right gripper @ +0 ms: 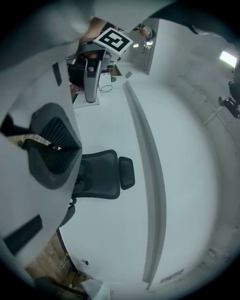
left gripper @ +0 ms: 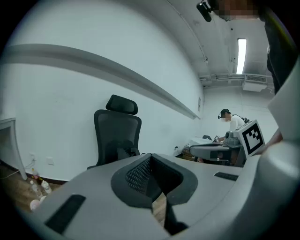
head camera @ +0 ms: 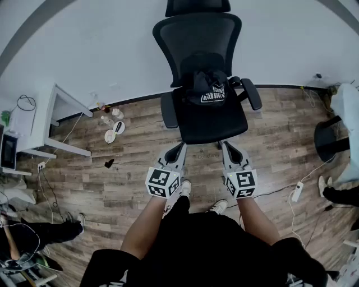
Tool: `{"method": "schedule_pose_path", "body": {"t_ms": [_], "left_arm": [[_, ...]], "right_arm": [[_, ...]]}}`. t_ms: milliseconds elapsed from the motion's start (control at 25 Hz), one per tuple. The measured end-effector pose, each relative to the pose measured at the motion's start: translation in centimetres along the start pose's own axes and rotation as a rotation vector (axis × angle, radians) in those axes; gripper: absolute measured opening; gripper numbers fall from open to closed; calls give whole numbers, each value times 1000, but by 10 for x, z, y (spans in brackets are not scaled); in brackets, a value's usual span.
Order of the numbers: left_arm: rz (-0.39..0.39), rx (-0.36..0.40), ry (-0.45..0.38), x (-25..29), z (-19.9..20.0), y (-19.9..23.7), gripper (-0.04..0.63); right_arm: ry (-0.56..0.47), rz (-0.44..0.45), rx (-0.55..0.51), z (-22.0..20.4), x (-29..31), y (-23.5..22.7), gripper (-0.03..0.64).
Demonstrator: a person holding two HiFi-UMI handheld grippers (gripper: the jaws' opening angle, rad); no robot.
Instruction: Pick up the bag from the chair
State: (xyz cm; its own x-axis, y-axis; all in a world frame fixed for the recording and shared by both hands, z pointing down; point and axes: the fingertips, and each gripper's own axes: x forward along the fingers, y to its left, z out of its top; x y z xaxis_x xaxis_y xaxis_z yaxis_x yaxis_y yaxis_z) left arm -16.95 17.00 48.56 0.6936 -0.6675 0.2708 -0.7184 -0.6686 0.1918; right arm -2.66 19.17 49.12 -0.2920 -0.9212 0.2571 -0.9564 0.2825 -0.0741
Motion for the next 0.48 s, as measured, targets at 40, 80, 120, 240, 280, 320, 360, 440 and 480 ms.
{"method": "schedule_pose_path", "body": {"t_ms": [40, 80, 120, 240, 280, 320, 360, 440, 480], "left_arm": [[-1, 3, -1, 0, 1, 1, 9], [-1, 5, -3, 0, 1, 2, 9], [-2, 9, -5, -1, 2, 3, 9], [1, 22, -16, -2, 8, 7, 9], [3, 28, -24, -3, 11, 8, 9], [4, 35, -33, -3, 15, 10, 9], [4, 43, -42, -3, 19, 12, 9], [-2, 58, -60, -2, 27, 15, 9], [-6, 65, -66, -1, 31, 17, 9]], "right_arm": [[-5, -2, -1, 1, 1, 0, 20], [-9, -4, -1, 3, 1, 1, 20], [-13, -5, -2, 4, 2, 1, 20], [-22, -7, -7, 10, 4, 5, 20], [-25, -7, -10, 12, 5, 6, 20], [-30, -9, -14, 14, 7, 6, 20], [-38, -10, -18, 17, 8, 7, 20], [-55, -16, -28, 25, 11, 9, 20], [-63, -20, -34, 28, 13, 9, 20]]}}
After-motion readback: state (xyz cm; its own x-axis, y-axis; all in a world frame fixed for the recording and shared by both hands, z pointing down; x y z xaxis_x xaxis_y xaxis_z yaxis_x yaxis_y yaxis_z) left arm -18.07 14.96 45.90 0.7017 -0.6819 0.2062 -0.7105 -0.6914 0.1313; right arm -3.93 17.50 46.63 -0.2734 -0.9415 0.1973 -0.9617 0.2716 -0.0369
